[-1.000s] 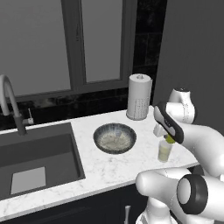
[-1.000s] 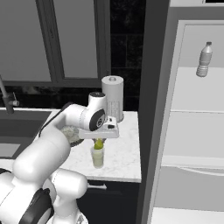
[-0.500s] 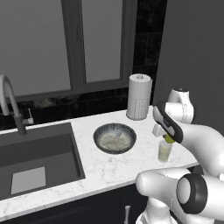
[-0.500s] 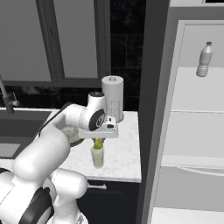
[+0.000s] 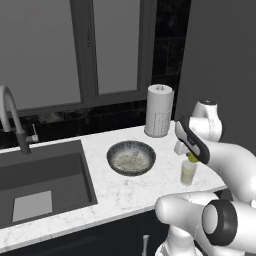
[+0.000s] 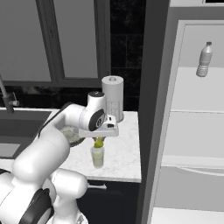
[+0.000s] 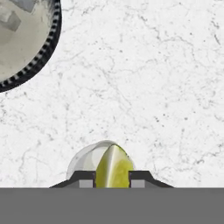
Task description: Grab a lemon wedge from the fridge and one ice cube from the ice bowl, and put them in the glass of lemonade.
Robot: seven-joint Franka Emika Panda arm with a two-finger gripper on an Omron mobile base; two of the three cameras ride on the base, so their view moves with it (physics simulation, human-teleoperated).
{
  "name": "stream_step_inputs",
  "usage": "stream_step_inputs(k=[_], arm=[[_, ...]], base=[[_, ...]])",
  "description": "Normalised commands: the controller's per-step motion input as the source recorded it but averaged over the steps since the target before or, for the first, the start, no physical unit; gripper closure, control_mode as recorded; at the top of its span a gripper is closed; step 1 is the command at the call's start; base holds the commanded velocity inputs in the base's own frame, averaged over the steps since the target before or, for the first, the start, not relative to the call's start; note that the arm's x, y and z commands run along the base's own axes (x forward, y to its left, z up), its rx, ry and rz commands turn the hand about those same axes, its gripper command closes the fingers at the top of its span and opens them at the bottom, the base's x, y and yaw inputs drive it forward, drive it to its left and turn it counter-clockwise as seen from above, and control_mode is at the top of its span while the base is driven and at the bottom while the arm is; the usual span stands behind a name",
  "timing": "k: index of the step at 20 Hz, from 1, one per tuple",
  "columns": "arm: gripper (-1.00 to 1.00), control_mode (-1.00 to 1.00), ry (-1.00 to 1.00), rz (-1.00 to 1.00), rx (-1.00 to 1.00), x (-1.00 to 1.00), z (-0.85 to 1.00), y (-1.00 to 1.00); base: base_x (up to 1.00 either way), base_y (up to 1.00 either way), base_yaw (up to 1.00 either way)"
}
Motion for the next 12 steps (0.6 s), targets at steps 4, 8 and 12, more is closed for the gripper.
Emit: stream_step_inputs(k=[4, 8, 12], arm=[[1.00, -1.00, -0.07, 0.00, 0.00, 0.00, 0.00, 0.00], [1.00, -1.00, -0.01, 0.00, 0.00, 0.00, 0.00, 0.00], [1.00, -1.00, -0.05, 0.00, 0.00, -0.07, 0.00, 0.00]], base=[[0.00, 0.00, 0.00], [0.00, 0.00, 0.00], [0.00, 0.00, 0.00]])
